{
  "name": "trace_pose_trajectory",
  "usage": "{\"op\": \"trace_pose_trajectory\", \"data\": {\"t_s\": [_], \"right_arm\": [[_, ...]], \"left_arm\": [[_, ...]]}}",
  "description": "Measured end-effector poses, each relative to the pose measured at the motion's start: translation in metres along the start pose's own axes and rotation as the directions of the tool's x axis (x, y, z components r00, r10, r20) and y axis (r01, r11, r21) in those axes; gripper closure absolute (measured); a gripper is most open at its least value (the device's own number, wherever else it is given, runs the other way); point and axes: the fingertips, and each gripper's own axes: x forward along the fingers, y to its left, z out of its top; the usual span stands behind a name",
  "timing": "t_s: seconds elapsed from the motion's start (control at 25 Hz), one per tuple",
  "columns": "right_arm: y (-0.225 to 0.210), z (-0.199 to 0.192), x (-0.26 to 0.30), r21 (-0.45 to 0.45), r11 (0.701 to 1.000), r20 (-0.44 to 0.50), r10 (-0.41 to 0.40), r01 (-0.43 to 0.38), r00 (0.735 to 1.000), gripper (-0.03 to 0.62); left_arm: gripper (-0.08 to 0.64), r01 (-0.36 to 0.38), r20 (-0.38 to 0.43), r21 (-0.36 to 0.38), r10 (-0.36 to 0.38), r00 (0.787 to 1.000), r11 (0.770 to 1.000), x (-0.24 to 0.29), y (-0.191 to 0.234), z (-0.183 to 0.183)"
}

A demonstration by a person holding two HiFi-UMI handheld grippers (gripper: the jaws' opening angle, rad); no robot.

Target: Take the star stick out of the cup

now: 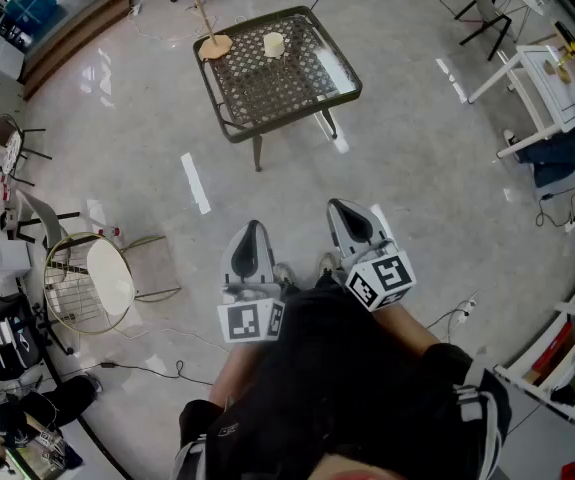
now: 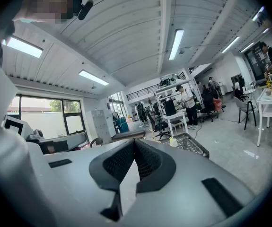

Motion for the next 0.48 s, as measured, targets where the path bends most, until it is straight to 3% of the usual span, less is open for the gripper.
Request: {"op": "trace_pose_trajectory", "data": {"t_s": [0.48], "right_arm": [[-0.025,0.003,-0.013,0.035,0.999,0.012,0.035,-0.035,0.999,0.581]], "left_arm": [[0.543,-0.023,-0.011,0.011,0.023,1.000,1.000,0.011,-0.030,-0.006]]}}
